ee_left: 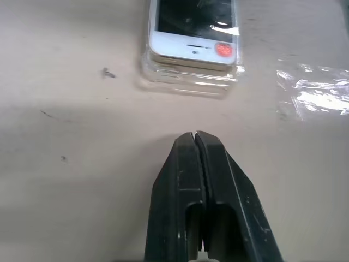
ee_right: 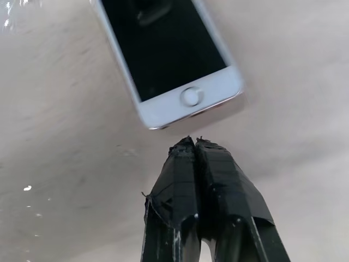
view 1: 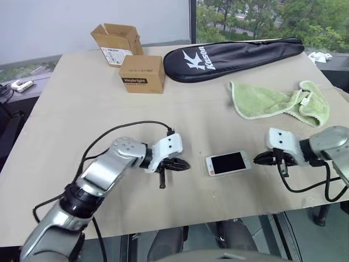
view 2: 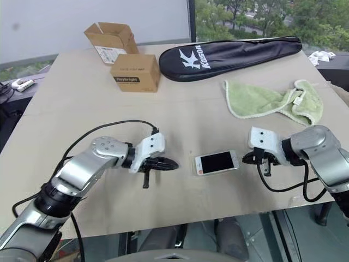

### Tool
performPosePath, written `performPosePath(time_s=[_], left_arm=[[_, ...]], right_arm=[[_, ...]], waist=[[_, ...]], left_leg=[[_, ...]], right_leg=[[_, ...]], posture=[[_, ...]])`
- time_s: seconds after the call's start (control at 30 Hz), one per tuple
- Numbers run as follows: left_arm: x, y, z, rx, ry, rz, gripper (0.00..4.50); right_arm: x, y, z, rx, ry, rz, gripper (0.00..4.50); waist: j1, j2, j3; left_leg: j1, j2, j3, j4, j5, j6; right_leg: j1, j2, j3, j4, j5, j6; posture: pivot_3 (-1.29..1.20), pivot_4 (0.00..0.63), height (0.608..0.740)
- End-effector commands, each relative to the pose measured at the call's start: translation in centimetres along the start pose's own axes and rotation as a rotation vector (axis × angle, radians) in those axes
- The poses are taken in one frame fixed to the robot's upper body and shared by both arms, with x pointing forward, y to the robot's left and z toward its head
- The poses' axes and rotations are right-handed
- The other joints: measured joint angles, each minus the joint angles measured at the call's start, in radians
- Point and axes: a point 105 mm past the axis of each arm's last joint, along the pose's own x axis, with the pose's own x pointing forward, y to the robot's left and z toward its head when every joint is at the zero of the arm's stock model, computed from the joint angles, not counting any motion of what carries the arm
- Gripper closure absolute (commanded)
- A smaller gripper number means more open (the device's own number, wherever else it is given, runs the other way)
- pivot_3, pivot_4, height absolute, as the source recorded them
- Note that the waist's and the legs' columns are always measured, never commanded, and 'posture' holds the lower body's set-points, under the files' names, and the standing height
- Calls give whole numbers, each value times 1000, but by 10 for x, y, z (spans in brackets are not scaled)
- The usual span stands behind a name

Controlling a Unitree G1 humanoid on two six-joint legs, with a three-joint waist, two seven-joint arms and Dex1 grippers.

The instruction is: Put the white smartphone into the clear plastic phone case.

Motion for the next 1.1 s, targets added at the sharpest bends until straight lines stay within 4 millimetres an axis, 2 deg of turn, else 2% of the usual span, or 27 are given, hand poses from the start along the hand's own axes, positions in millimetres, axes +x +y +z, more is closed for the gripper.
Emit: performPosePath(time_s=[0.03, 0.3, 0.5, 0.8, 0.93, 1.1], left_arm=[[9, 4, 7, 47, -3, -9, 4500], [20, 12, 25, 31, -87, 20, 4500], [17, 31, 25, 16, -98, 135, 4500], [6, 58, 22, 19, -93, 281, 4500], [1, 58, 20, 29, -97, 283, 4500], [-23, 69, 13, 35, -98, 350, 4500]], right_arm=[[1, 3, 7, -34, 8, -9, 4467], [12, 6, 19, -51, -13, 3, 4467], [22, 3, 28, -76, -27, 15, 4467], [32, -11, 40, -102, -38, -13, 4467], [27, -17, 34, -97, -20, -40, 4467], [6, -20, 23, -60, -11, -94, 4467]], waist=[[-1, 0, 0], [3, 0, 0], [1, 0, 0], [-12, 0, 0], [-10, 0, 0], [-10, 0, 0]], left_leg=[[0, 0, 0, 0, 0, 0], [0, 0, 0, 1, 0, 0], [1, 0, -1, 2, 0, 0], [2, 0, -1, 3, 0, 0], [1, 0, -1, 3, 0, 0], [0, 0, -1, 3, 0, 0]], right_leg=[[0, 0, 0, 0, 0, 0], [1, 0, 0, 0, 0, 0], [1, 0, 0, 1, 0, 0], [2, 1, 0, 1, 0, 0], [1, 0, 0, 1, 0, 0], [0, 0, 0, 1, 0, 0]], posture=[[0, 150, 740], [0, 150, 740], [0, 150, 740], [0, 150, 740], [0, 150, 740], [0, 150, 740]])
